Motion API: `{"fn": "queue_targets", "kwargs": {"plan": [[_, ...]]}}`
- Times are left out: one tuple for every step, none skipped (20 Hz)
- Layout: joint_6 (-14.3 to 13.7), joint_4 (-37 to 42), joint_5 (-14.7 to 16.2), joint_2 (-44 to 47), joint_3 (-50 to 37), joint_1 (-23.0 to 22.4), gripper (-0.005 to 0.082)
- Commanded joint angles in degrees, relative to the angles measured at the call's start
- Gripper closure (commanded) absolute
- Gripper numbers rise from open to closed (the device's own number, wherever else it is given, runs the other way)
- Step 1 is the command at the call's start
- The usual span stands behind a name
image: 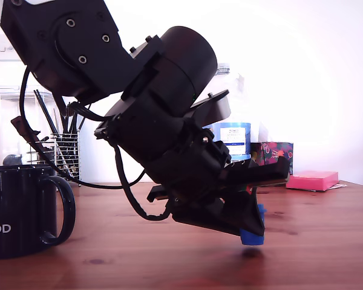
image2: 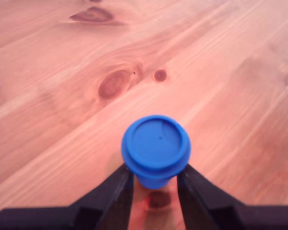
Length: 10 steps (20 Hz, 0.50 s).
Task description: Pick up the coffee capsules from the table one by one and drop them inside the nearest coffee cup
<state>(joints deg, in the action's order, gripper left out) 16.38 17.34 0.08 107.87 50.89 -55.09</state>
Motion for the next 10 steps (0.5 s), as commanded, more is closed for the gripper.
{"fn": "queue_targets", "kwargs": {"plan": [[-2.08, -1.05, 0.15, -2.75, 0.11, -0.04, 0.0659], [-3.17, -1.81, 0.13, -3.91, 0.11, -0.04, 0.0659], [-3.85, -2.84, 0.11, -5.31, 0.11, -0.04, 0.0659], [-4.46, -3.76, 0.13, -6.69, 0.11, -0.04, 0.0659], [-4.96, -5.16, 0.09, -8.22, 0.11, -0.04, 0.0659], [-5.66, -6.36, 0.07, -9.70, 0.11, -0.04, 0.0659], [-6.47, -8.09, -0.13, -11.30, 0.11, -0.04, 0.0659], [-6.84, -9.79, -0.74, -12.74, 0.11, -0.02, 0.0659], [-7.91, -11.58, -1.33, -14.43, 0.09, -0.02, 0.0659], [-8.26, -13.18, -2.29, -16.00, 0.07, -0.02, 0.0659]]}}
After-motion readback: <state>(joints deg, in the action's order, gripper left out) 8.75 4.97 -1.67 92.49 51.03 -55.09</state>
